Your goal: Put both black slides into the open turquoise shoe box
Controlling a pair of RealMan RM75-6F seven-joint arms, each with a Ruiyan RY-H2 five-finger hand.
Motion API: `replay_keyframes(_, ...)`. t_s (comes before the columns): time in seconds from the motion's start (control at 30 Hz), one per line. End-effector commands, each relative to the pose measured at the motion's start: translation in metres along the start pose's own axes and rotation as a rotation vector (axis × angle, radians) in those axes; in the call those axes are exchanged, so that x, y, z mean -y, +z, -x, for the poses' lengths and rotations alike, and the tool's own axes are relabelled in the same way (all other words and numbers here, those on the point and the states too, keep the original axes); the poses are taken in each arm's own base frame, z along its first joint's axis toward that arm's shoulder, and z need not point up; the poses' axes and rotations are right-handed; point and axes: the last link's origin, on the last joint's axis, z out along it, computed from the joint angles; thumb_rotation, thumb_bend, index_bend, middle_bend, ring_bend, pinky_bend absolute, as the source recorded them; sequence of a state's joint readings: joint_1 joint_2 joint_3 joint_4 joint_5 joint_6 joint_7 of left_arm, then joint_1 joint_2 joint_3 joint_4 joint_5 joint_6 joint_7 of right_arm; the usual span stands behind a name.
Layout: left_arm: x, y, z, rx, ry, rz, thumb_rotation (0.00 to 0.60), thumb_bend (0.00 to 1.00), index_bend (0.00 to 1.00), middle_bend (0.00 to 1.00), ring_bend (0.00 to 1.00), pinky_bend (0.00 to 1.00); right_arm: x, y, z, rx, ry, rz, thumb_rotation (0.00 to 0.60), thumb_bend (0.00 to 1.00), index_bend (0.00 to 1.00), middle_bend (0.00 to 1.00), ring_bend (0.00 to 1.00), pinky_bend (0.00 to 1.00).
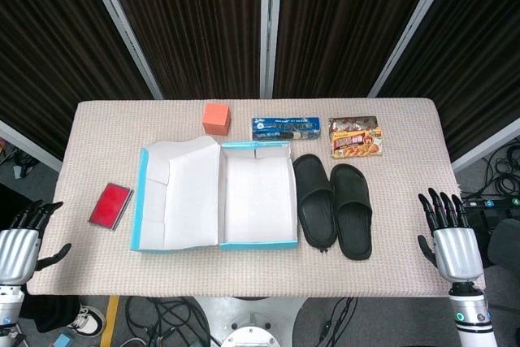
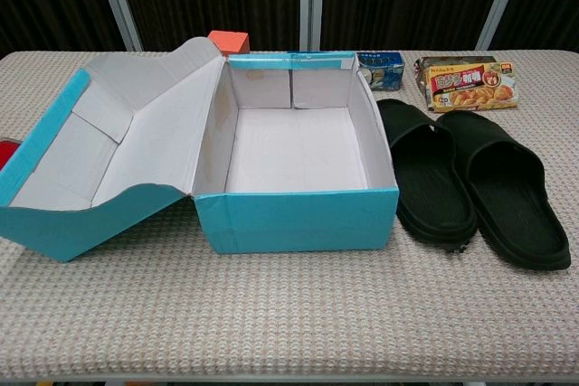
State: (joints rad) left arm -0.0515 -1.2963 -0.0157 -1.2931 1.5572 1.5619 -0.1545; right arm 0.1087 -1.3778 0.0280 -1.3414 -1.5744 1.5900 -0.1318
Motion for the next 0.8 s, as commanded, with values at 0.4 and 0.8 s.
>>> replay_keyframes(0.4, 0.007, -0.010, -0.005, 0.035, -0.003, -0.028, 0.600, 0.18, 0.17, 0.21, 0.12, 0.22, 0.011, 0.012, -0.011, 0.013, 0.012, -0.053, 0.600, 0.21, 0.00, 0.00, 0.00, 0.00)
replay_keyframes(0.8, 0.014, -0.009, -0.002, 0.075, -0.031, -0.037, 0.600, 0.19, 0.17, 0.21, 0.10, 0.22, 0.041, 0.083, -0.048, 0.109, -0.070, -0.118, 0.600, 0.01, 0.01, 0.11, 0.01, 0.16)
